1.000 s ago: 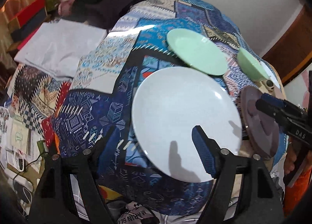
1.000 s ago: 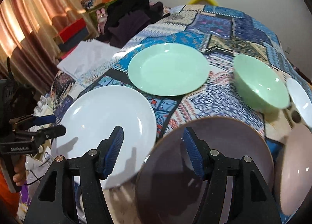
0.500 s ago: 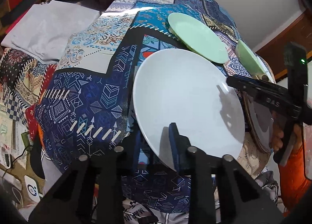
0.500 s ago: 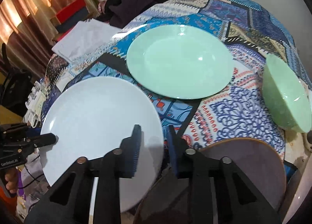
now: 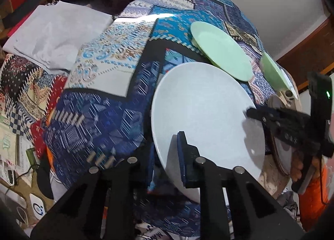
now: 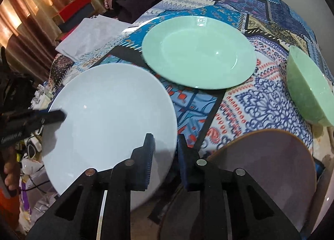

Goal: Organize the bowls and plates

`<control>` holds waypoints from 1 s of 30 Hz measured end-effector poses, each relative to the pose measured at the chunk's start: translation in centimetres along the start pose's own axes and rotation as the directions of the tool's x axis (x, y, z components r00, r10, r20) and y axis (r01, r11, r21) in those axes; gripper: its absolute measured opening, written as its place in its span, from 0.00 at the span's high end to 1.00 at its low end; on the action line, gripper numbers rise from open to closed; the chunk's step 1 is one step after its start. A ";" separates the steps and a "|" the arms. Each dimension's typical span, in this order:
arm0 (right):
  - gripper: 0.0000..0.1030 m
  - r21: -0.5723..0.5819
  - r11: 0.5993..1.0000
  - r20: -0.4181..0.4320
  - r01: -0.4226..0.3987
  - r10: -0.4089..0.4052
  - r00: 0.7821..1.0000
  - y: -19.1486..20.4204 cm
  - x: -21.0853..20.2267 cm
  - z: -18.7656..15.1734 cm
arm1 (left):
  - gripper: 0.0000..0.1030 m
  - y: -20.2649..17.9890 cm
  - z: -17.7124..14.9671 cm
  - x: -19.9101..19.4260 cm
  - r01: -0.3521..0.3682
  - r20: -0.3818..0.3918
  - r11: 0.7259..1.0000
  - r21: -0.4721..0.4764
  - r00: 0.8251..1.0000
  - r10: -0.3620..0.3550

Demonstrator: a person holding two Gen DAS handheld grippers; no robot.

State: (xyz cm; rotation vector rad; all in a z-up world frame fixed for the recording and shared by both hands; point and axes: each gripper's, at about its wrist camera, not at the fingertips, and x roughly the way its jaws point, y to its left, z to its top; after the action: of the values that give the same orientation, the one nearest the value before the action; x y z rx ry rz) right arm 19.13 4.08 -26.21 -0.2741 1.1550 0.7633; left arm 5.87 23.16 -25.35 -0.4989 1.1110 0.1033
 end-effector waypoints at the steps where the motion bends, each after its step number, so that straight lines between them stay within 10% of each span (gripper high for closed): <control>1: 0.80 0.000 1.000 0.000 -0.005 0.005 1.000 0.1 0.0 0.0 | 0.81 0.3 0.3 0.0 -0.005 0.003 1.000 -0.002 1.000 0.005; 30: 0.75 0.022 0.999 0.018 -0.031 0.030 0.999 0.7 0.3 -0.4 | 0.70 -0.2 -1.8 -0.5 -0.041 -0.025 0.999 0.029 0.999 0.042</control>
State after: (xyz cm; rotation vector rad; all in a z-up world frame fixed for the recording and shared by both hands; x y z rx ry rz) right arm 18.43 4.50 -26.55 -0.2316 1.1528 0.7782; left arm 4.21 22.26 -25.42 -0.4528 1.1471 0.1170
